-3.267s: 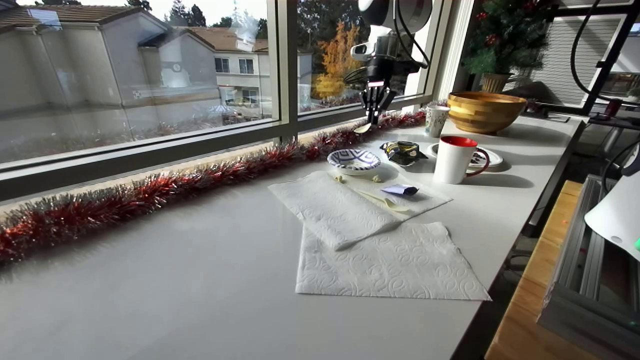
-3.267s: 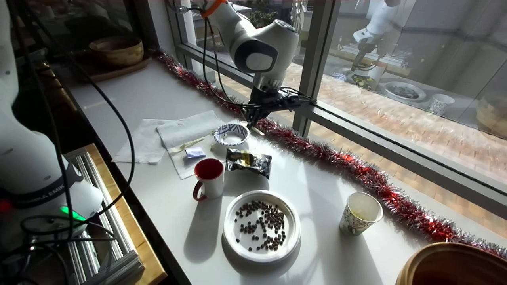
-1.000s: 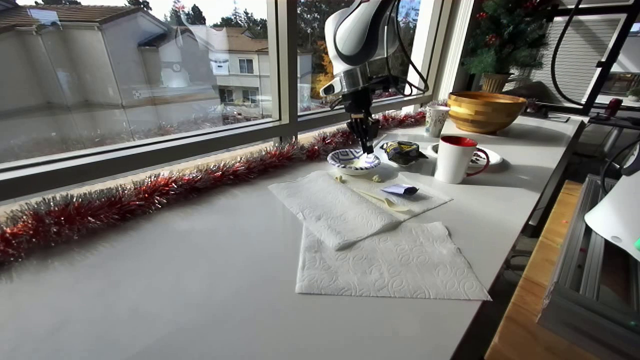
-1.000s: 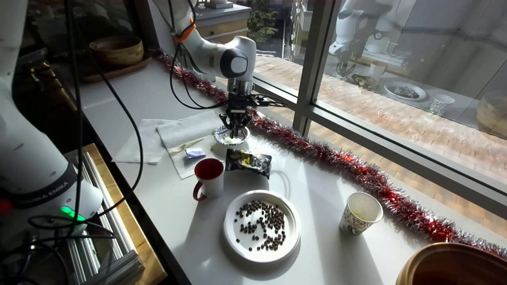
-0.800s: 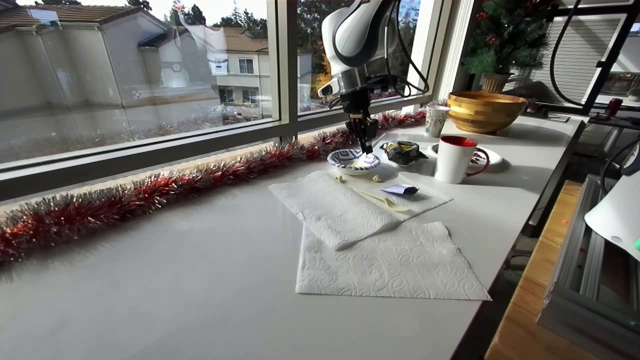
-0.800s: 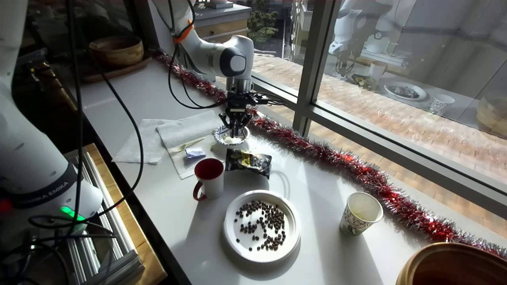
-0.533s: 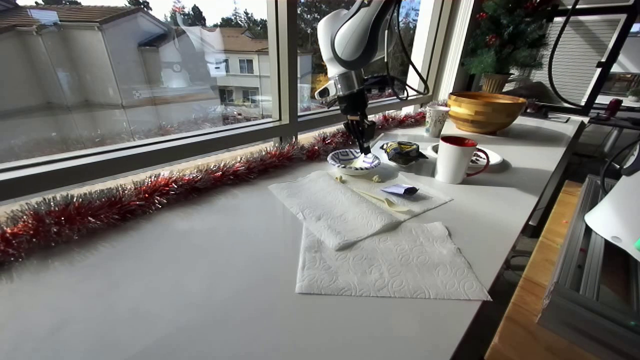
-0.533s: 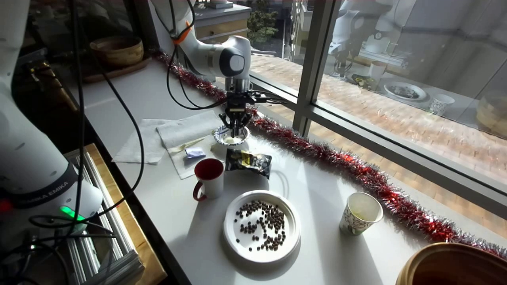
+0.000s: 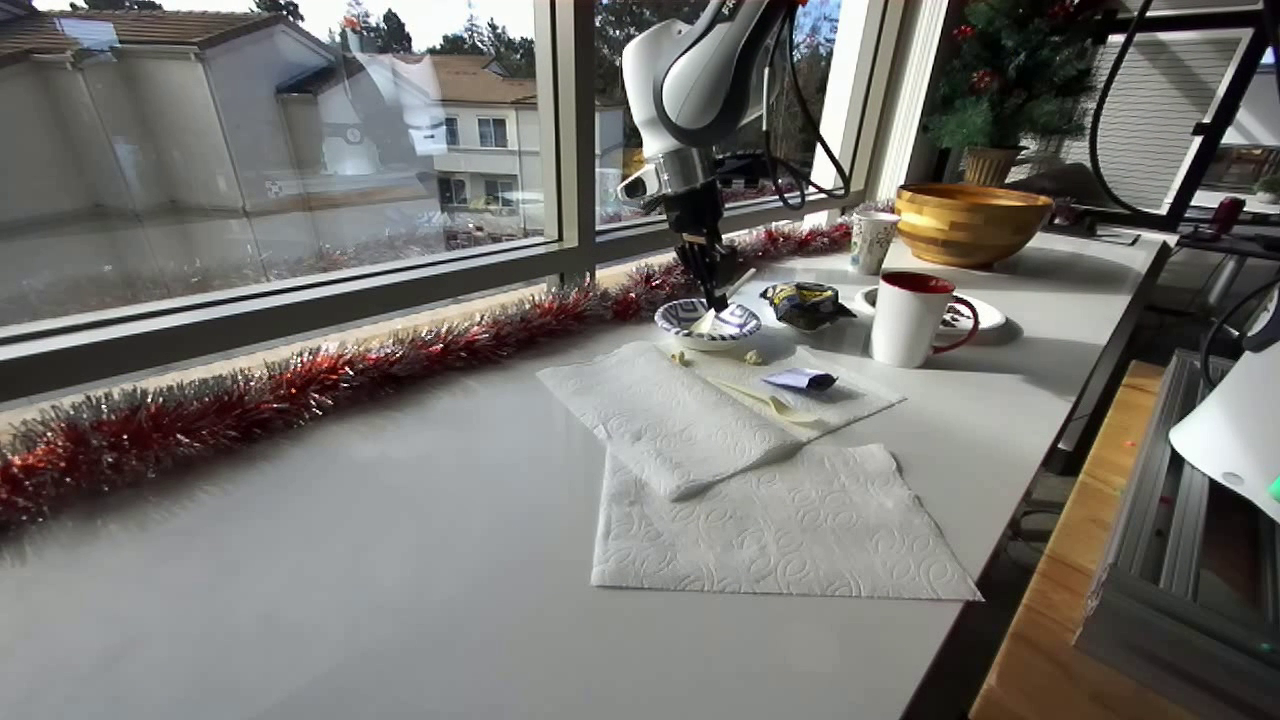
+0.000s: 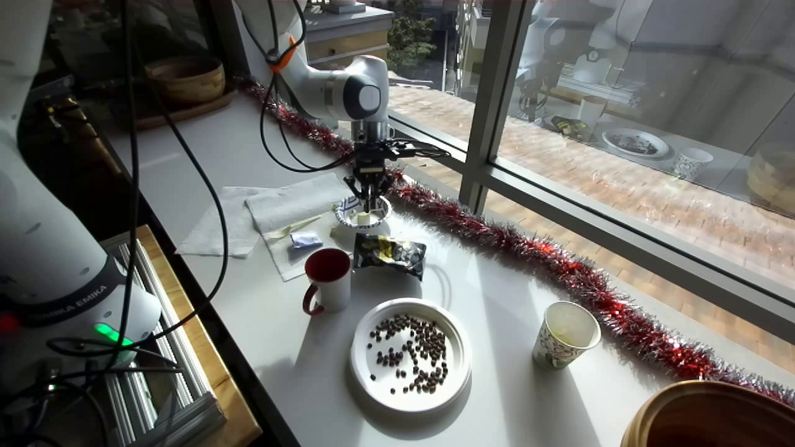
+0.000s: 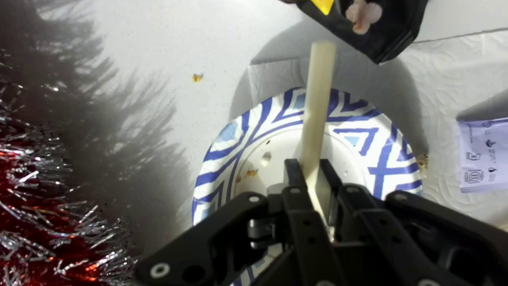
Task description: Using the spoon, move one object from the plate to the left, to the cup
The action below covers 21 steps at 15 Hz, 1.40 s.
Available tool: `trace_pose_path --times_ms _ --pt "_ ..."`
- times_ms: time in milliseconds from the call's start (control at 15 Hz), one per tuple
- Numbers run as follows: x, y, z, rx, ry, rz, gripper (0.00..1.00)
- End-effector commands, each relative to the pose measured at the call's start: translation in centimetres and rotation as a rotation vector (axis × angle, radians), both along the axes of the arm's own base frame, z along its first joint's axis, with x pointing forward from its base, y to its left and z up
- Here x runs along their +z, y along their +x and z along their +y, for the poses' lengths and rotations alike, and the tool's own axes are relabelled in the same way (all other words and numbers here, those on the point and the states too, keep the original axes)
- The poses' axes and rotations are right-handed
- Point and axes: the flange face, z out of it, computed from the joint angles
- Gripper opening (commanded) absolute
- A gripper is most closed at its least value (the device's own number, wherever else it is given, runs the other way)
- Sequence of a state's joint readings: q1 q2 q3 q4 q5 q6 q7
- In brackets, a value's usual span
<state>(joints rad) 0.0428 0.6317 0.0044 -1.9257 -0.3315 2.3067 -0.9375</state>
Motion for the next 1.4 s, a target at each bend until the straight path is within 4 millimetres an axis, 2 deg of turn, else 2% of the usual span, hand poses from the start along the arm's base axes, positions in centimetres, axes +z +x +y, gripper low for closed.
trace_pose_path --times_ms 0,667,1067,1333 --pt "-0.6 0.3 1.0 0.012 -0.012 -0.014 0.03" --pt "-0.5 -1.0 0.8 0.125 -0.078 -0.003 0.03" --pt "0.8 -1.5 0.9 0.188 -0.047 -0.014 0.03" --pt "0.6 -2.1 0.6 0.225 -0.044 -0.005 0.03"
